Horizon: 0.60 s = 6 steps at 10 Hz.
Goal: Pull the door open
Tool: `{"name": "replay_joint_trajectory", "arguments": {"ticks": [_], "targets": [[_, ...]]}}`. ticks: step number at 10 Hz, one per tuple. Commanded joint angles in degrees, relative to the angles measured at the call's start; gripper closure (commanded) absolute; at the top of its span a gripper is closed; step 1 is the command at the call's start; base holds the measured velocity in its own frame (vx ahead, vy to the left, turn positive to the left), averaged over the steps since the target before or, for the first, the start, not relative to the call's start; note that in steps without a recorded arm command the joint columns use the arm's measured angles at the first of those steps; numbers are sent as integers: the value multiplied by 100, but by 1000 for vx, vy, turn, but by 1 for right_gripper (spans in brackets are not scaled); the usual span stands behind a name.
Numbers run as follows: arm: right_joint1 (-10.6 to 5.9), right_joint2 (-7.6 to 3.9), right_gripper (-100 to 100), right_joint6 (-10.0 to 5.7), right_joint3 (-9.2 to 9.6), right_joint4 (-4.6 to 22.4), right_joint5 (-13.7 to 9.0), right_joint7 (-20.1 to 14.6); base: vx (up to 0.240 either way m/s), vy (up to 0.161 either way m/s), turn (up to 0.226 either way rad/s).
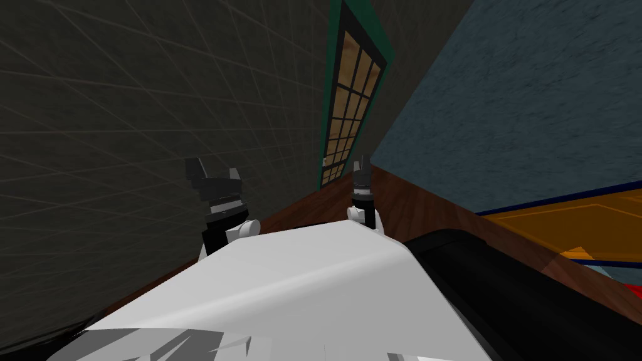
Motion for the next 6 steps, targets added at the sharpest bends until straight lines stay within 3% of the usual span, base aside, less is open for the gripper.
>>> {"name": "replay_joint_trajectory", "arguments": {"ticks": [1, 6], "targets": [[-67, -35, -100, -75, -5, 220, 36, 113, 50, -29, 26], [-248, -120, -100, -278, -19, 812, 133, 417, 84, -29, 26]]}}
